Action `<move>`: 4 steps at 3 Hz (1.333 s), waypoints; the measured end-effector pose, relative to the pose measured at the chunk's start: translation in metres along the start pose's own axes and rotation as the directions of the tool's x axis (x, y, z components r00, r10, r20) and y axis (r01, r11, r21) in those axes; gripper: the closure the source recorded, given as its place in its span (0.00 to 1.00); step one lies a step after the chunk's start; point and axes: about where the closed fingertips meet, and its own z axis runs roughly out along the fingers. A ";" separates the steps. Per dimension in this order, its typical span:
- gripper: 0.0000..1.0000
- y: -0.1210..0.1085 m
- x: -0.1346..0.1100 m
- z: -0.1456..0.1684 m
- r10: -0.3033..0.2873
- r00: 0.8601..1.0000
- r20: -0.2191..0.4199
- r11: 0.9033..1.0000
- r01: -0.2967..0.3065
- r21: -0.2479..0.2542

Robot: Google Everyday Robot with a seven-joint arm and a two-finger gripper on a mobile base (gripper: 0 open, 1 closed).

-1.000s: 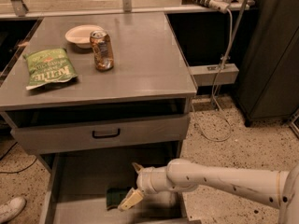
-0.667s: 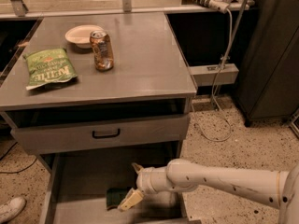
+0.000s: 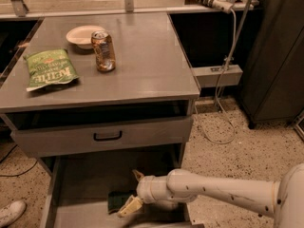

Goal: Pick sponge from middle drawer and place on counter

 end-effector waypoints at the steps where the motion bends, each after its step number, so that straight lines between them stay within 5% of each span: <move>1: 0.00 -0.005 0.006 0.010 -0.005 1.000 0.018 1.000 0.005 0.016; 4: 0.00 0.004 0.035 0.019 0.047 0.998 0.032 0.998 -0.048 0.048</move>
Offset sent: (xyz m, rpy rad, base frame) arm -0.0013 0.0058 -0.0376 0.0318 -0.0092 -0.0437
